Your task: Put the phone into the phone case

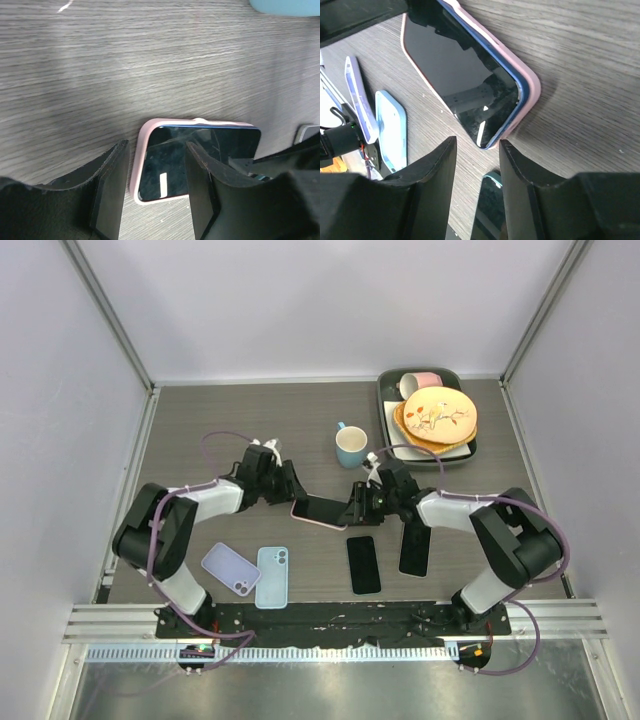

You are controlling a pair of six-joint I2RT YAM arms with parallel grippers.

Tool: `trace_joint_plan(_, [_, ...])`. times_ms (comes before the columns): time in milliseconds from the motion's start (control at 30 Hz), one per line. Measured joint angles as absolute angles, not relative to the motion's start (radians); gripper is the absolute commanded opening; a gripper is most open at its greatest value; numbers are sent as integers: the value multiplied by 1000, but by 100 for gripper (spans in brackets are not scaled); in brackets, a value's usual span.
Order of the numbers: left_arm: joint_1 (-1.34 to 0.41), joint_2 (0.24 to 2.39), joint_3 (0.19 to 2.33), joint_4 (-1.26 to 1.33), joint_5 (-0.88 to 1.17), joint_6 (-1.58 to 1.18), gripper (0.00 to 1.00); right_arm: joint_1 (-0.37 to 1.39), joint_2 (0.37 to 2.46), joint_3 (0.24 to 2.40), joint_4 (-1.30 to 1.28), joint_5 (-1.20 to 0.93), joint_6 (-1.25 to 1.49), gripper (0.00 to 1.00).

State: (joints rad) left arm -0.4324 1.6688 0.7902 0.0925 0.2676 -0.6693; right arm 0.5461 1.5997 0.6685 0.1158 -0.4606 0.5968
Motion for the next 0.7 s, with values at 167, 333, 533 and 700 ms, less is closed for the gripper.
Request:
trace_joint_plan(167, [-447,1604,797,-14,161,-638,50,541,1560,667,127,-466,597,51])
trace_joint_plan(333, [-482,1510,797,-54,104,-615,48,540,1562,667,126,-463,595,46])
trace_joint_plan(533, [-577,1507,823,-63,102,-592,46,539,1630,670,128,-479,589,41])
trace_joint_plan(700, [-638,1576,893,-58,112,-590,45,537,1643,683,115,-476,577,35])
